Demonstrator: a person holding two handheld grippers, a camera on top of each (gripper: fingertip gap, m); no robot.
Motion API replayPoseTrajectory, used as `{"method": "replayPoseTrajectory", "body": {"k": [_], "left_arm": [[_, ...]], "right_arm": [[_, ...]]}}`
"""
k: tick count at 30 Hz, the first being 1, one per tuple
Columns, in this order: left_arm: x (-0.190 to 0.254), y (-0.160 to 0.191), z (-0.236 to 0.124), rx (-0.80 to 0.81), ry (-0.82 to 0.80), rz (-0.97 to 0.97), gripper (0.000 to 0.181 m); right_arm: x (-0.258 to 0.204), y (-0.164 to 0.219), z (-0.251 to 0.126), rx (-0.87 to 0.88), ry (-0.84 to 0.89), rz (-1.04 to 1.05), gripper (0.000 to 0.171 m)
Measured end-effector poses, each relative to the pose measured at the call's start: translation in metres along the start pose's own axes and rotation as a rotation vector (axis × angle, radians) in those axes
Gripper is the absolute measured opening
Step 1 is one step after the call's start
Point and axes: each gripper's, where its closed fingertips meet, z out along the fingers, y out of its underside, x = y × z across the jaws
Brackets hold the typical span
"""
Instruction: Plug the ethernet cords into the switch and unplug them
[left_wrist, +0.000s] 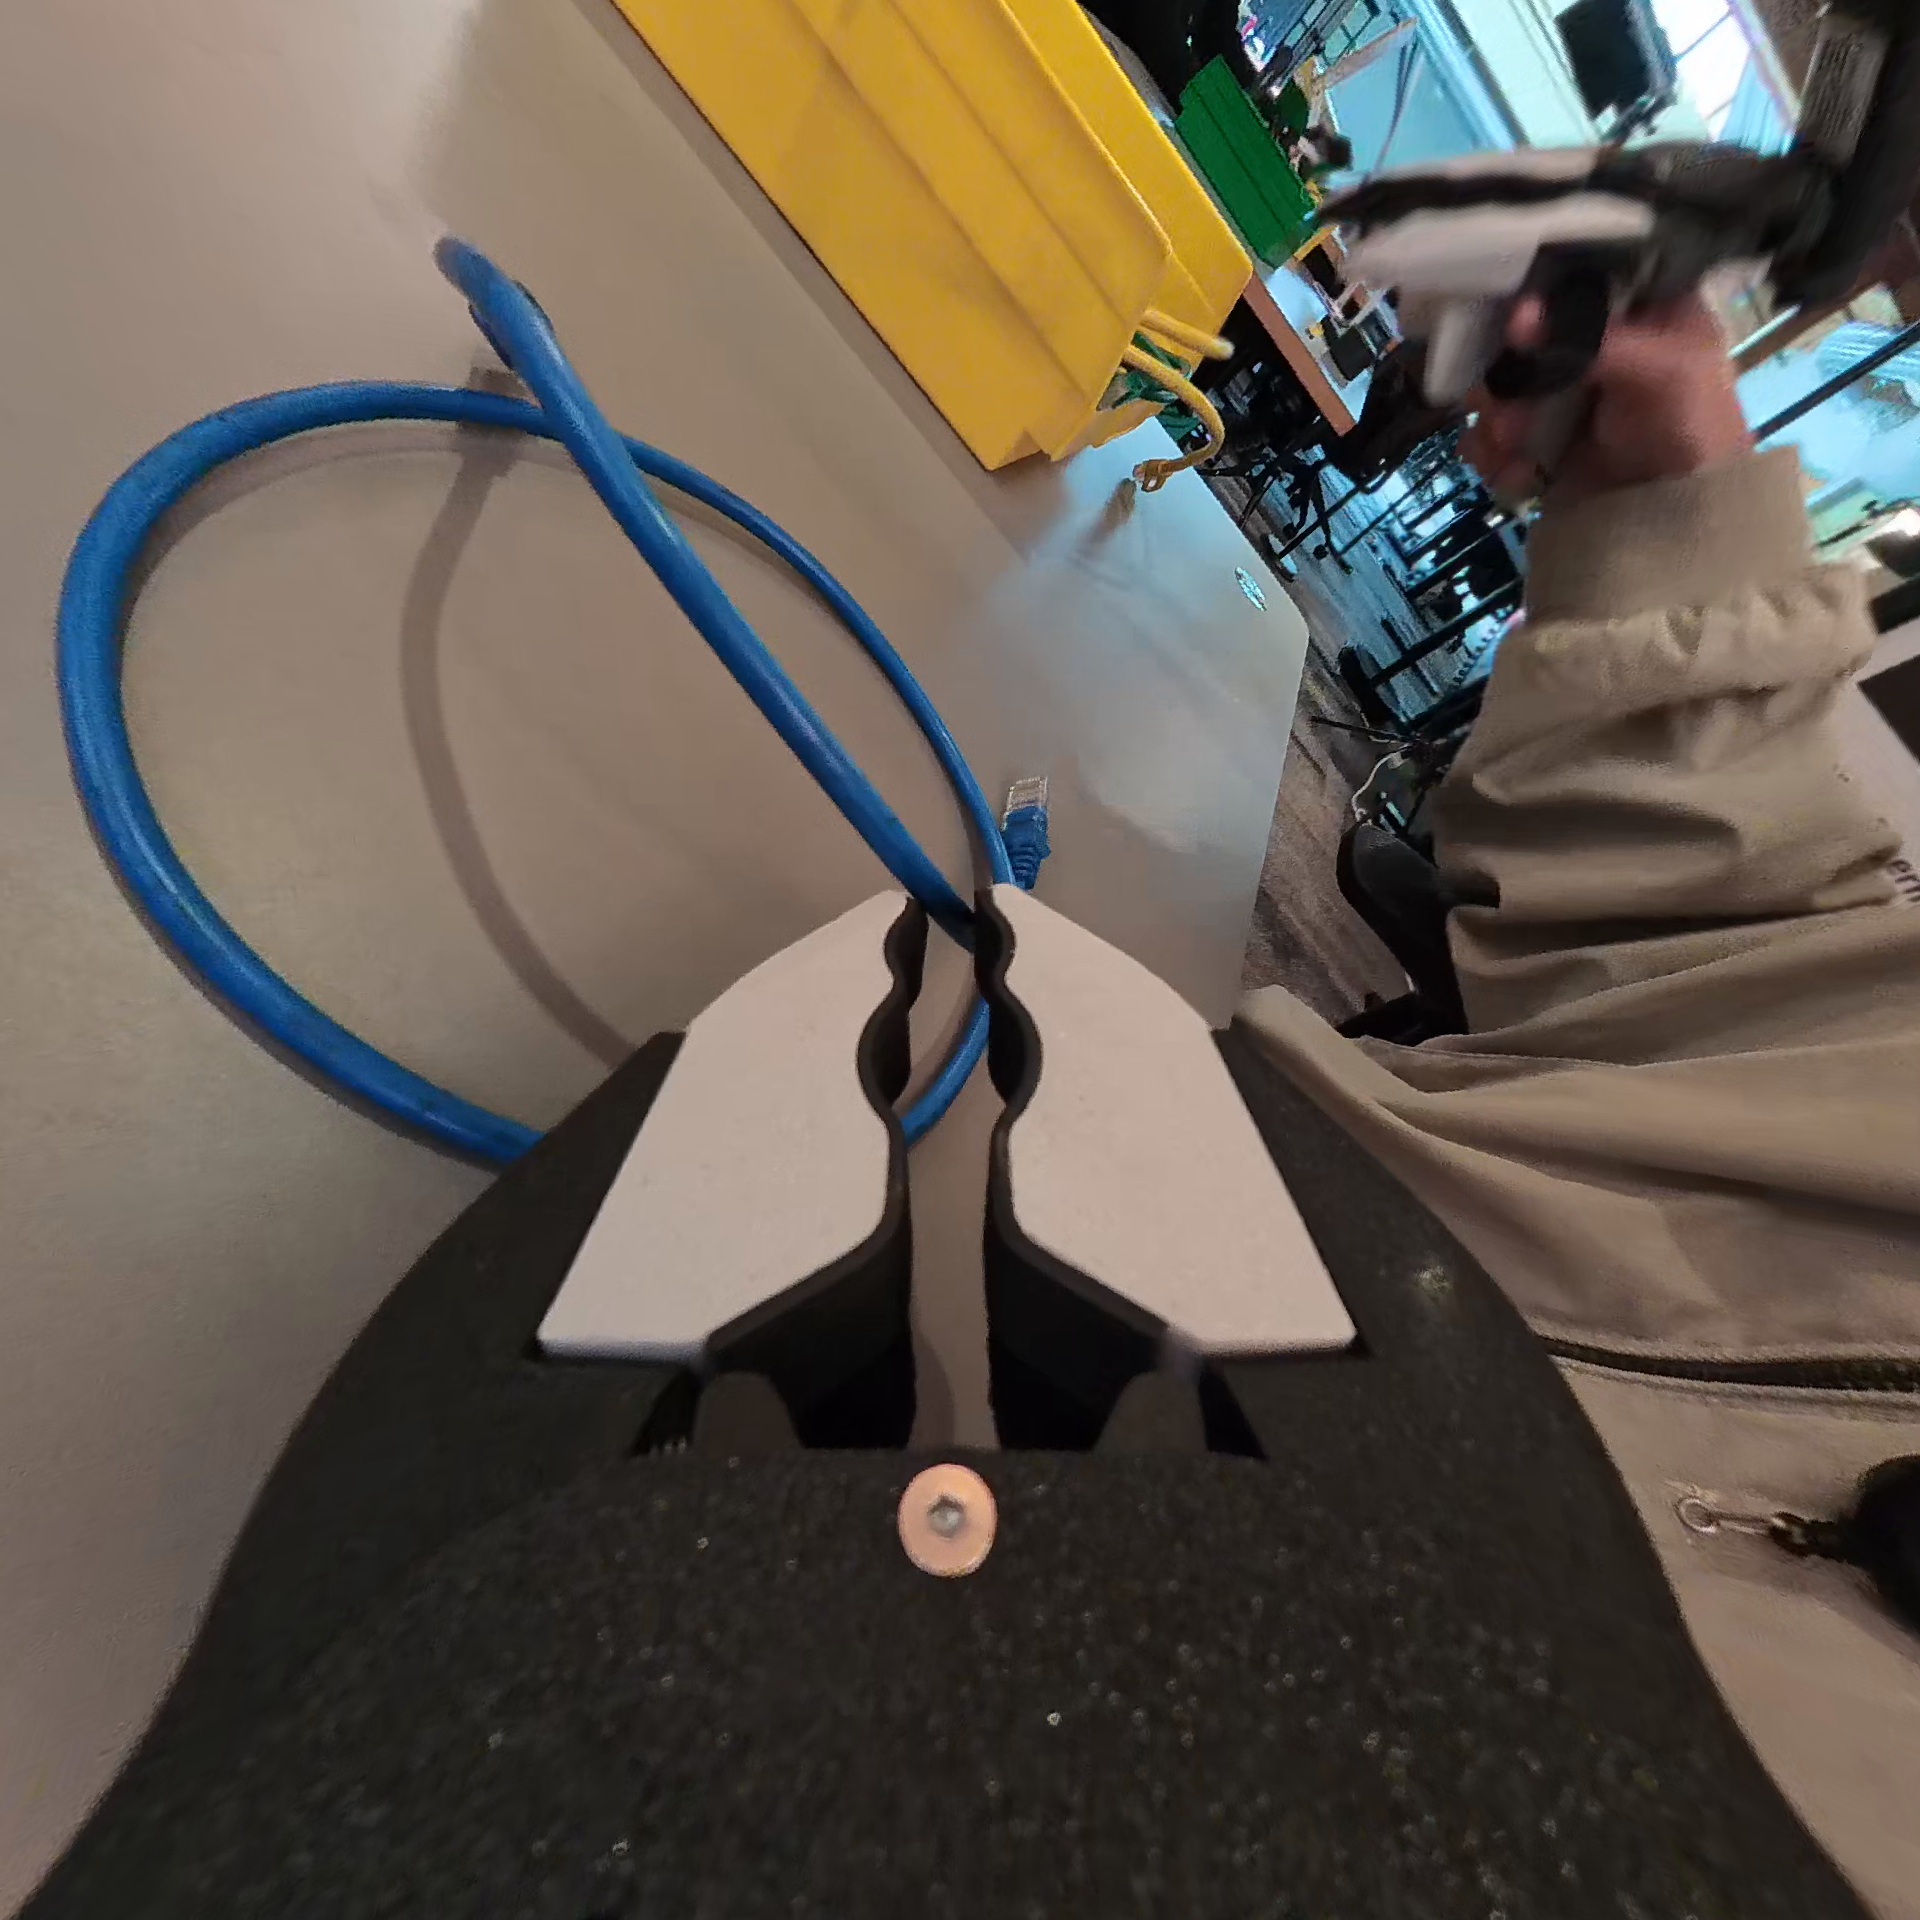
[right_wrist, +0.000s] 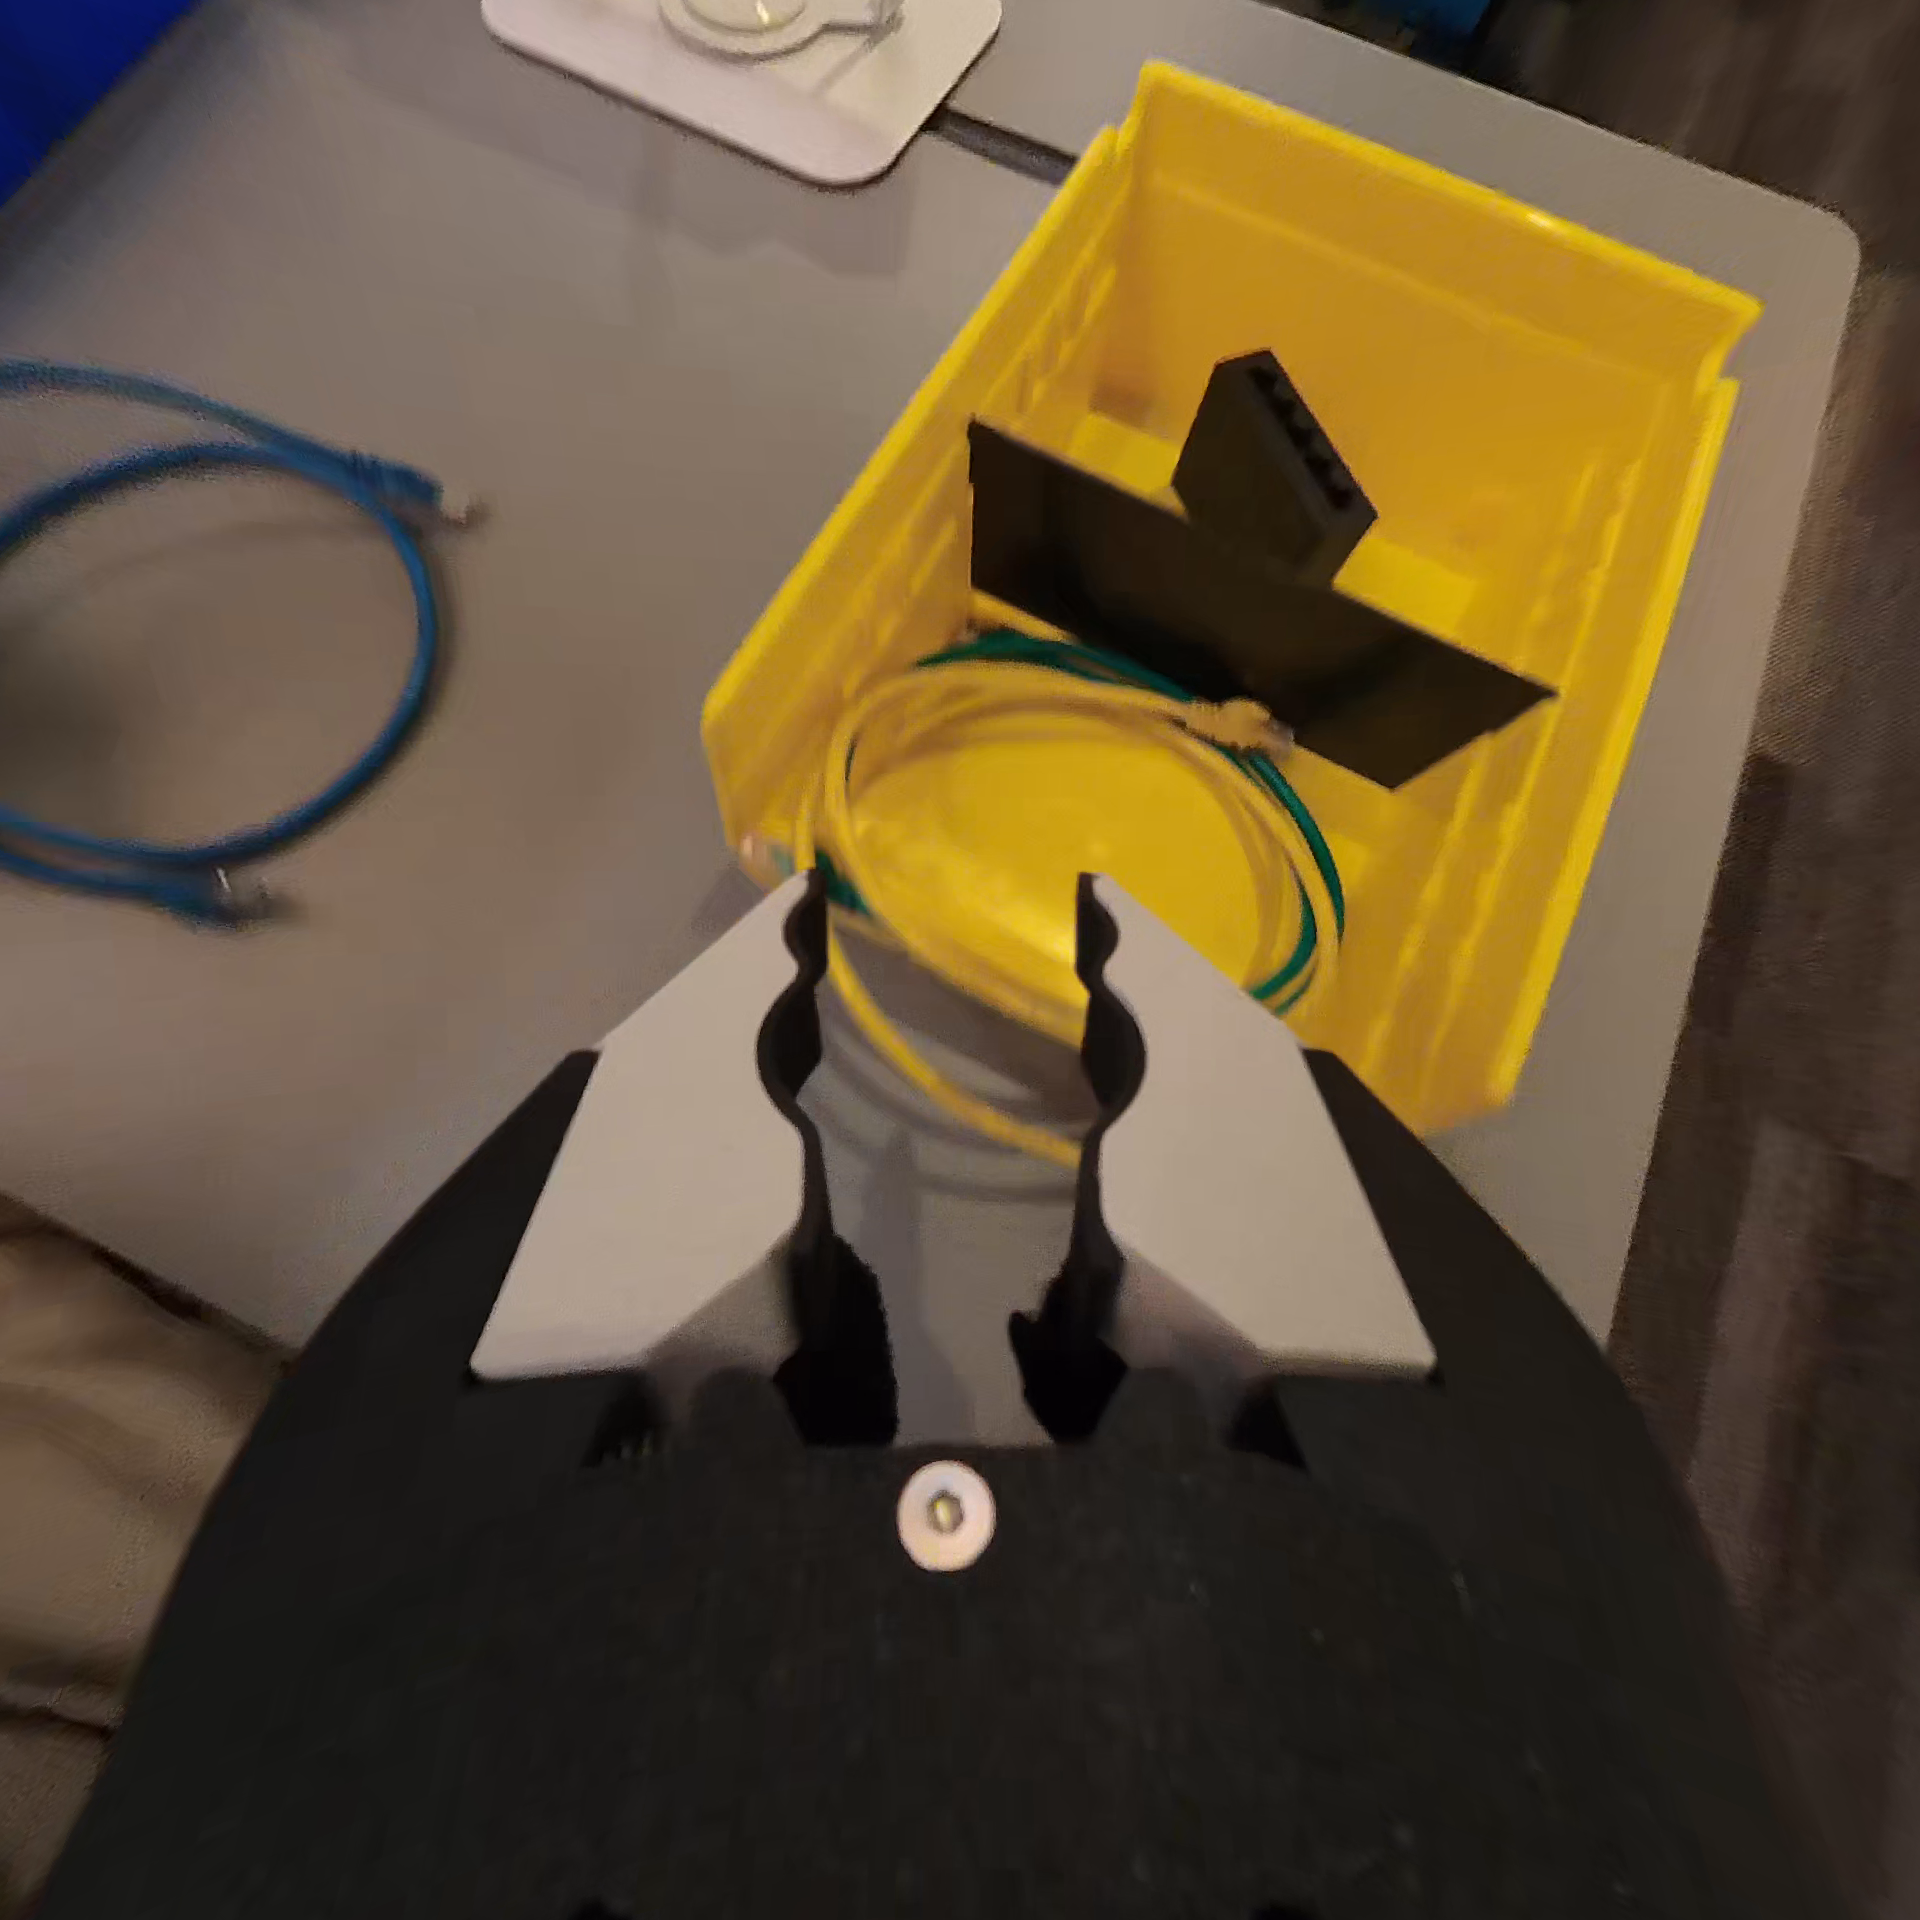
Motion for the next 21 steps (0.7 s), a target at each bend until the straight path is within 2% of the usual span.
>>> {"method": "replayPoseTrajectory", "body": {"k": [3, 6, 8, 9, 11, 13, 17, 21], "left_arm": [[0.002, 0.0, 0.002, 0.001, 0.017, -0.007, 0.009], [0.004, -0.002, 0.004, 0.001, 0.022, 0.0, 0.009], [0.005, -0.003, 0.005, 0.0, 0.024, 0.006, 0.009], [0.005, -0.003, 0.005, -0.001, 0.023, 0.007, 0.009], [0.005, -0.003, 0.005, -0.002, 0.021, 0.008, 0.009], [0.005, -0.003, 0.005, -0.001, 0.015, 0.013, 0.009], [0.003, -0.001, 0.004, -0.005, 0.007, 0.012, 0.009], [0.005, -0.001, 0.004, -0.004, 0.017, 0.011, 0.009]], "right_arm": [[0.001, 0.052, -0.006, 0.012, 0.089, -0.074, 0.054], [0.0, 0.089, 0.013, -0.025, 0.193, -0.151, 0.058], [0.015, 0.102, 0.026, -0.073, 0.342, -0.255, 0.053], [0.026, 0.104, 0.03, -0.091, 0.438, -0.312, 0.043], [0.043, 0.1, 0.032, -0.107, 0.595, -0.446, 0.008], [0.043, 0.092, 0.031, -0.124, 0.64, -0.587, 0.006], [0.046, 0.048, -0.004, -0.056, 0.743, -0.7, 0.006], [0.051, 0.016, -0.012, 0.013, 0.701, -0.828, 0.006]]}}
